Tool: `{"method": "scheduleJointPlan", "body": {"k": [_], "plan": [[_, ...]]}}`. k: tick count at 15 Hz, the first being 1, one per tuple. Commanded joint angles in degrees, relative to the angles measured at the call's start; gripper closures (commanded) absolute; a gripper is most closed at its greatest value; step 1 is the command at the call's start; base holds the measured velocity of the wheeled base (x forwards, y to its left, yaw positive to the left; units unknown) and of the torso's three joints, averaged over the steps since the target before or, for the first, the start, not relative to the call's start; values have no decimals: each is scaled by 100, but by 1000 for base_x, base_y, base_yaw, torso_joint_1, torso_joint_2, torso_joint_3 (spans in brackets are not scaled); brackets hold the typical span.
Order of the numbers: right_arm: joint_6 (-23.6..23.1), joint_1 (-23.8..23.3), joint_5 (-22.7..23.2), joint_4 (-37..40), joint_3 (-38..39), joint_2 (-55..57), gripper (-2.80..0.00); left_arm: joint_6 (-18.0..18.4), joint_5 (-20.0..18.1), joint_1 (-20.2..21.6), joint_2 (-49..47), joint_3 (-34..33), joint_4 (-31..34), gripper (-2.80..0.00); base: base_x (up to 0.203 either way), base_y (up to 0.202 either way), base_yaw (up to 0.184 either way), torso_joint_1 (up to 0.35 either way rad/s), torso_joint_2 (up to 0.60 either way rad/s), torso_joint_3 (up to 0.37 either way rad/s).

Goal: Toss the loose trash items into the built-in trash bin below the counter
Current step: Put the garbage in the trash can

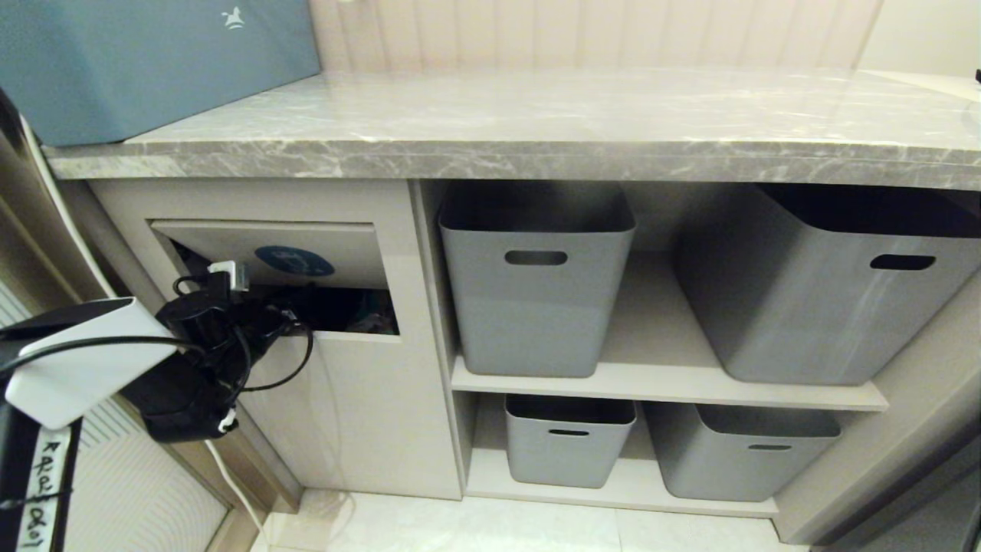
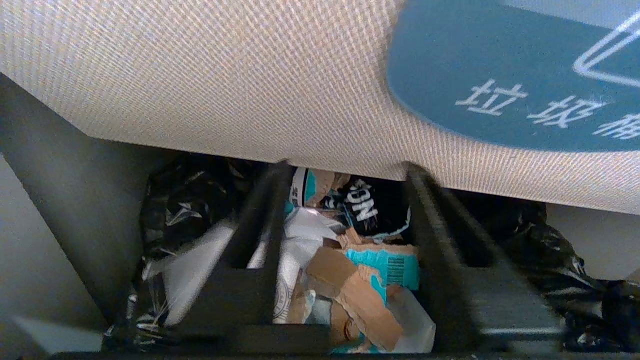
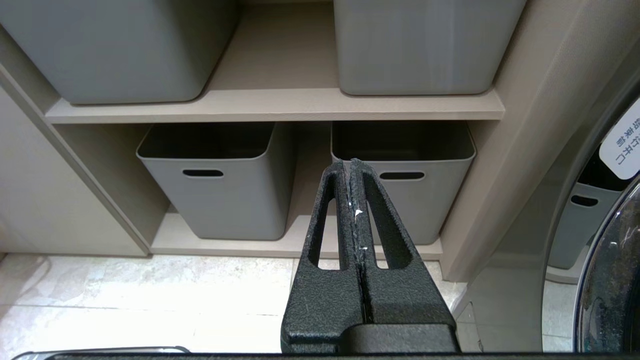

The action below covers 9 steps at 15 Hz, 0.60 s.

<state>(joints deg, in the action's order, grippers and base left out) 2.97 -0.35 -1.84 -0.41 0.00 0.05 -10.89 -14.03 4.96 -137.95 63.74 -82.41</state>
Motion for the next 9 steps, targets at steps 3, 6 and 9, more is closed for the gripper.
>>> {"method": "scheduleJointPlan", "body": {"k": [3, 6, 9], "plan": [[1, 0, 0, -2, 9, 4, 0, -4, -3, -2, 66, -2, -23, -280, 0, 0, 0, 0, 0, 0], [1, 0, 0, -2, 9, 4, 0, -9, -16, 8, 310, -164, 157, -280, 0, 0, 0, 0, 0, 0], [1, 0, 0, -2, 9, 4, 0, -38, -97, 3, 953, -867, 468, -133, 0, 0, 0, 0, 0, 0]]}}
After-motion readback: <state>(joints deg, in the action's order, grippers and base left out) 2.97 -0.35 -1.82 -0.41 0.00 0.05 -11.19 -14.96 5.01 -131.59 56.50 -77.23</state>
